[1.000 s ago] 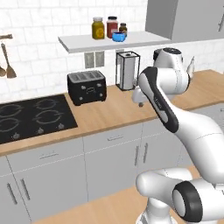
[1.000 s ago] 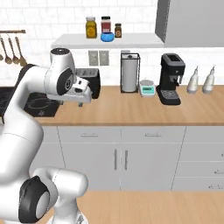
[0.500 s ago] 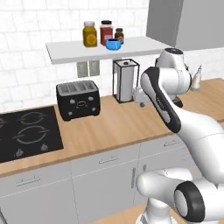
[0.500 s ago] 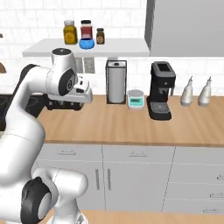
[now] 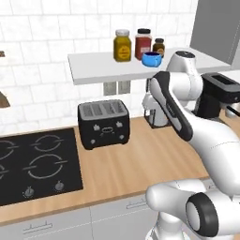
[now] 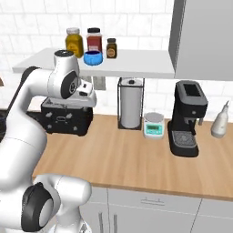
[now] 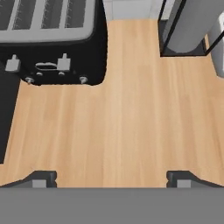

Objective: Gather all objects into one cabinet and sort the glasses and bowls to opposite sides.

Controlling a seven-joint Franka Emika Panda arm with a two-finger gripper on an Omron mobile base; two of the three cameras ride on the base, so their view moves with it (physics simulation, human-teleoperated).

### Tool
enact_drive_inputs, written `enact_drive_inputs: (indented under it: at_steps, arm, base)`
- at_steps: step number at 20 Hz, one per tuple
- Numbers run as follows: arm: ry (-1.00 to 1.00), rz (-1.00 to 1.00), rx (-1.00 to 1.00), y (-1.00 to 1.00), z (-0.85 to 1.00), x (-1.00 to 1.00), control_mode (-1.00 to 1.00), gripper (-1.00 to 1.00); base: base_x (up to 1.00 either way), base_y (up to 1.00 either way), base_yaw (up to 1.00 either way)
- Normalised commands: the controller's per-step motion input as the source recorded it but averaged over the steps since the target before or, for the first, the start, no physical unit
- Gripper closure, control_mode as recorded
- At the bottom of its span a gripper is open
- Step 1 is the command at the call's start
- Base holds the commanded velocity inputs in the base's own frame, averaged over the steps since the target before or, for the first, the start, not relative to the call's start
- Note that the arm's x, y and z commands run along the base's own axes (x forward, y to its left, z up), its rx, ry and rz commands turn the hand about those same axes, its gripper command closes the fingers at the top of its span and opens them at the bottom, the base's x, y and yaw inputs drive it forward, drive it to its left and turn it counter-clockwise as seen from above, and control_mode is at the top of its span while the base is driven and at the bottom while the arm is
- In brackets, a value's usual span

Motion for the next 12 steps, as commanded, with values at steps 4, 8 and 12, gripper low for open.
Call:
enact_drive_inputs:
  at_steps: [4, 8, 12]
  arm:
    - [0.0, 0.0, 0.0, 0.0, 0.0, 0.0, 1.0, -1.0]
    - [0.0, 0.0, 0.0, 0.0, 0.0, 0.0, 1.0, -1.0]
    - [0.0, 0.0, 0.0, 0.0, 0.0, 0.0, 1.0, -1.0]
  base:
    - [0.05, -0.04, 0.03]
    - [0.01, -0.09, 0.0]
    - [0.19, -0.53, 0.0]
